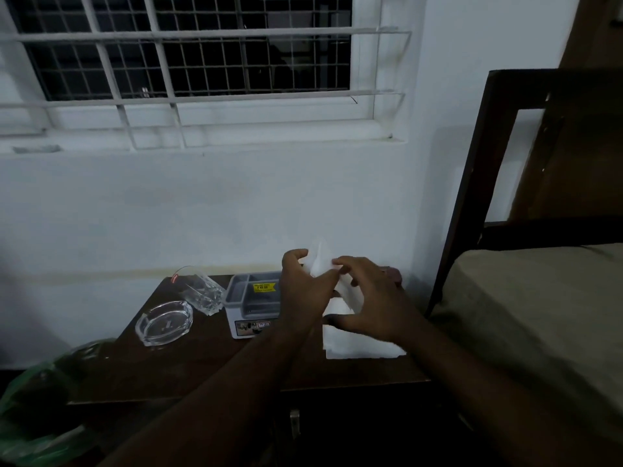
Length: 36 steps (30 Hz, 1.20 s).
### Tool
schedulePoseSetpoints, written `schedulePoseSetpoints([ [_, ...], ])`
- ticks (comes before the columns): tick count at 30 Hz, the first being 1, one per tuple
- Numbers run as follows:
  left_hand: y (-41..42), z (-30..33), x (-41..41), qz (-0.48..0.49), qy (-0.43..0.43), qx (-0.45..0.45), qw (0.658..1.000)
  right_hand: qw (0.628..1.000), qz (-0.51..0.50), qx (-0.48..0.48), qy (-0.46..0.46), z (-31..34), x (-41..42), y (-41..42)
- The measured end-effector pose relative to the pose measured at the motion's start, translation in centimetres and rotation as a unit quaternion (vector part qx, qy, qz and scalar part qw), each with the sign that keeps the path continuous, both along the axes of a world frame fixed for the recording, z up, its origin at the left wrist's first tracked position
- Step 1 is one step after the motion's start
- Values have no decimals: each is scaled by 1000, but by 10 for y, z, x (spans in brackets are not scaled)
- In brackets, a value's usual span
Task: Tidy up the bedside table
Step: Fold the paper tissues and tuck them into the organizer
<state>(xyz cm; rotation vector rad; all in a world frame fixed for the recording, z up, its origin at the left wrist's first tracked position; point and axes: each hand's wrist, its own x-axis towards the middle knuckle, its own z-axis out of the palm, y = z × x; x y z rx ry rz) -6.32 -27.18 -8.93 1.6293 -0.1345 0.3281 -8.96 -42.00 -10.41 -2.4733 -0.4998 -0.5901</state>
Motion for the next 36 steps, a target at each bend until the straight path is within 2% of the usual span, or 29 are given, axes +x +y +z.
schedulePoseSetpoints([
  [3, 13, 10, 3, 13, -36, 58, 998, 996, -42, 67, -27, 6, 1, 26],
  [8, 39, 22, 4, 30, -58, 16, 998, 971, -66, 229, -24, 28, 20, 57],
  [9, 49, 19, 6, 56, -68, 49, 995, 961, -83, 263, -21, 31, 25, 63],
  [11, 76, 6, 9, 122, -90, 205, 967, 942, -114, 317, 0, 38, 37, 74],
  [14, 111, -17, 12, 123, -38, 455, 881, 924, -134, 357, 36, 39, 52, 90],
  [16, 122, -27, 11, 101, 8, 530, 842, 924, -151, 347, 58, 36, 55, 102],
  [17, 125, -30, 11, 95, 12, 546, 833, 930, -158, 326, 60, 34, 55, 108],
  [22, 126, -31, 11, 67, 11, 543, 837, 964, -180, 195, 1, 26, 54, 126],
  [29, 121, -29, 8, 59, 8, 532, 845, 968, -210, 132, -45, 13, 46, 123],
  [31, 121, -29, 7, 59, 13, 529, 846, 970, -199, 135, -29, 9, 47, 129],
  [36, 121, -27, 8, 56, 15, 531, 846, 948, -198, 247, 18, 5, 53, 143],
])
